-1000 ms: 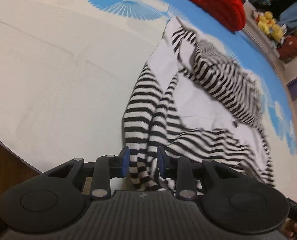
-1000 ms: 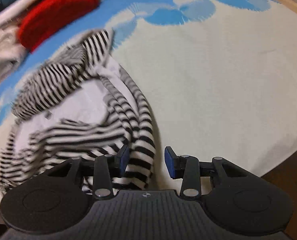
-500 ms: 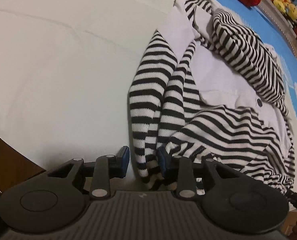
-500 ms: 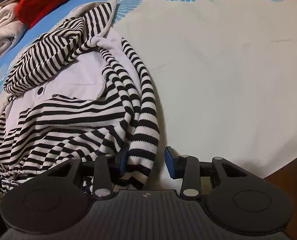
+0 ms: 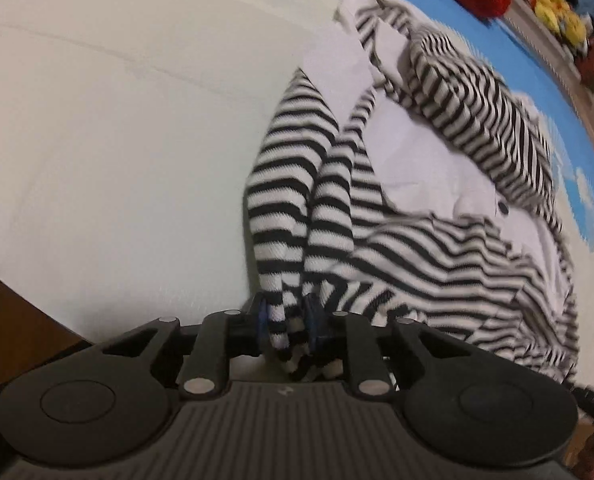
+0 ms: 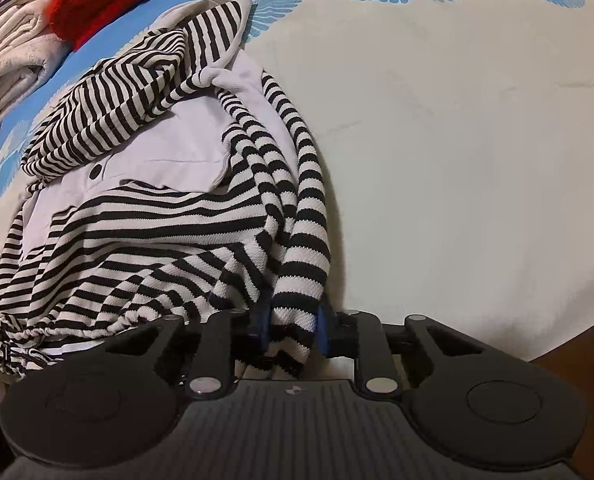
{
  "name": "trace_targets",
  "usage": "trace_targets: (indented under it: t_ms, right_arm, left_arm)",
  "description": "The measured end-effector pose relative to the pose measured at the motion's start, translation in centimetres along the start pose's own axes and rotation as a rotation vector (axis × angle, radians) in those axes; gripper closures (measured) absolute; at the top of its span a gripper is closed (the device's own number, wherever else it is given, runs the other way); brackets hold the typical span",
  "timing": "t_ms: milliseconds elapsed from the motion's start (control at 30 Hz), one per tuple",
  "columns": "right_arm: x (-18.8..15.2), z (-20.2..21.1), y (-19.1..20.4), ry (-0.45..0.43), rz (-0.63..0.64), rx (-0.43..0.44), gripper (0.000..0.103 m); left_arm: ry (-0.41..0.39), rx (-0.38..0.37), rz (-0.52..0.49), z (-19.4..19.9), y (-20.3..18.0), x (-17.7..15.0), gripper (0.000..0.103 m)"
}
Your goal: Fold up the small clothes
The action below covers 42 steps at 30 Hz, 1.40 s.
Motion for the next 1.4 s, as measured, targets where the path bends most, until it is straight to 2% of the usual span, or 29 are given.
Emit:
trace_targets:
  t_ms: [167, 300, 333, 433, 500, 567, 700, 800, 867, 933, 967, 1000, 1067, 1167, 1267, 1400]
  right_arm:
    - [0.1, -0.1, -0.2, -0.001, -0.012, -0.006, 0.071]
    - [0.9, 0.7, -0.2, -0.054, -0.042, 0.015, 0.069]
    - [1.2, 1.0, -0.2, -0.072, -0.055, 0.027, 0.067]
    - [1.7, 1.2, -0.3, -0.089, -0.078, 0.046, 0.056]
    - [1.5, 0.9, -0.3, -0.073, -0.080, 0.050, 0.048]
    - [1.1, 0.4, 0.0, -0.051, -0.075, 0.051, 0.046]
    - [0.2, -0.4, 0.8, -0.016, -0.047, 0.050, 0.044]
    - [-0.5, -1.0, 1.1, 0.000, -0.010, 0.025, 0.045]
    - [-0.7, -1.1, 1.4, -0.002, 0.017, 0.017, 0.047]
    - [-0.8, -1.0, 1.7, 0.001, 0.025, 0.030, 0.065]
    - [-0.8, -1.0, 1.8, 0.002, 0.025, 0.038, 0.078]
    - [-0.8, -0.8, 1.8, -0.001, 0.029, 0.044, 0.085]
    - [-0.6, -0.2, 2.0, -0.024, 0.036, 0.061, 0.091]
    - [0.4, 1.9, 2.1, -0.078, 0.000, 0.120, 0.093]
    - [1.2, 4.9, 2.3, -0.152, -0.007, 0.187, 0.095]
    - [2.0, 9.0, 2.0, -0.224, -0.034, 0.265, 0.097]
  left_arm:
    - [-0.009, -0.025, 0.060, 0.1, 0.4, 0.3, 0.065]
    - [-0.072, -0.084, 0.225, 0.9, 1.9, 0.9, 0.057]
    - [-0.074, -0.098, 0.242, 1.0, 1.9, 1.0, 0.054]
    - [-0.038, -0.127, 0.229, 0.4, 1.1, 0.7, 0.033]
    - [0.000, -0.132, 0.198, -0.2, 0.3, 0.2, 0.031]
    - [0.020, -0.100, 0.159, -0.7, 0.0, -0.1, 0.031]
    - [0.018, -0.071, 0.133, -1.1, 0.1, -0.3, 0.036]
    - [0.024, -0.071, 0.078, -1.4, -0.6, -0.6, 0.060]
    - [0.033, -0.083, 0.054, -1.6, -1.1, -0.8, 0.081]
    - [0.029, -0.085, 0.026, -1.6, -1.5, -0.9, 0.089]
    - [0.024, -0.086, 0.011, -1.4, -1.6, -0.9, 0.093]
    - [0.017, -0.085, -0.005, -1.2, -1.8, -0.9, 0.094]
    - [-0.007, -0.078, -0.024, -0.5, -1.9, -0.7, 0.095]
    - [-0.065, -0.085, -0.066, 1.3, -2.5, -0.1, 0.096]
    - [-0.145, -0.125, -0.115, 3.6, -3.7, 0.7, 0.096]
    - [-0.210, -0.176, -0.149, 7.0, -4.7, 1.1, 0.096]
Point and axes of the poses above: each gripper's, at about its wrist camera, not at the fingertips, and z roughly against the way its jaws point, y to its left, x to its top, the point moved 10 cm from there along -z, roughly the way its jaws point, and after that the axes turned 12 degrees about -z, right-handed, at the moved point
